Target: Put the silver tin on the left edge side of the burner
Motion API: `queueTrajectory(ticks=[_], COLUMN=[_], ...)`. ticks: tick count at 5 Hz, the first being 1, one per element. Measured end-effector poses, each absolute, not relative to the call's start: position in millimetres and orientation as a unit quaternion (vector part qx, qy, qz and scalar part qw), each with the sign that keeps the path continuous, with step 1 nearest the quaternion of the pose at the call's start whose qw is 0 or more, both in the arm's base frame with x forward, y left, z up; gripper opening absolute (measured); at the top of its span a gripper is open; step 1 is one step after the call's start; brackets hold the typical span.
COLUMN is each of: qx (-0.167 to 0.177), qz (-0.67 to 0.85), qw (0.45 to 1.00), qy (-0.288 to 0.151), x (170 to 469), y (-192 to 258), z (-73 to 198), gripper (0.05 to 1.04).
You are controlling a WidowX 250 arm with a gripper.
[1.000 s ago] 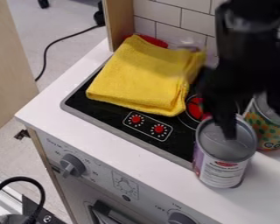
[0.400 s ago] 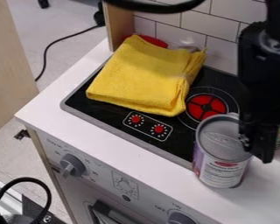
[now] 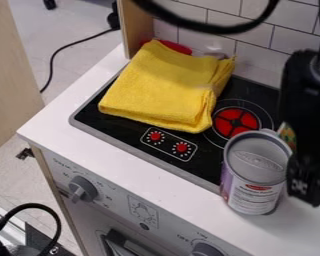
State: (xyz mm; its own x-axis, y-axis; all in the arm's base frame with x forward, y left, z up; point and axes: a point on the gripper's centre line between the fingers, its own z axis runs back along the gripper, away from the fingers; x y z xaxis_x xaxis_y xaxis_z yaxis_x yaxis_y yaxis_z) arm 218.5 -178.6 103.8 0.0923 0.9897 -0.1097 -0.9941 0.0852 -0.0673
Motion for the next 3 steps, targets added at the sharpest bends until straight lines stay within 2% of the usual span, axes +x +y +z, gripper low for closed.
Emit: queueTrajectory(ticks=[3], qx=[-0.036], qz=[0.707], qw=[0.706], qy=[-0.013], x=[216.7], y=[-169.3], z=[75.0], gripper=[0.996])
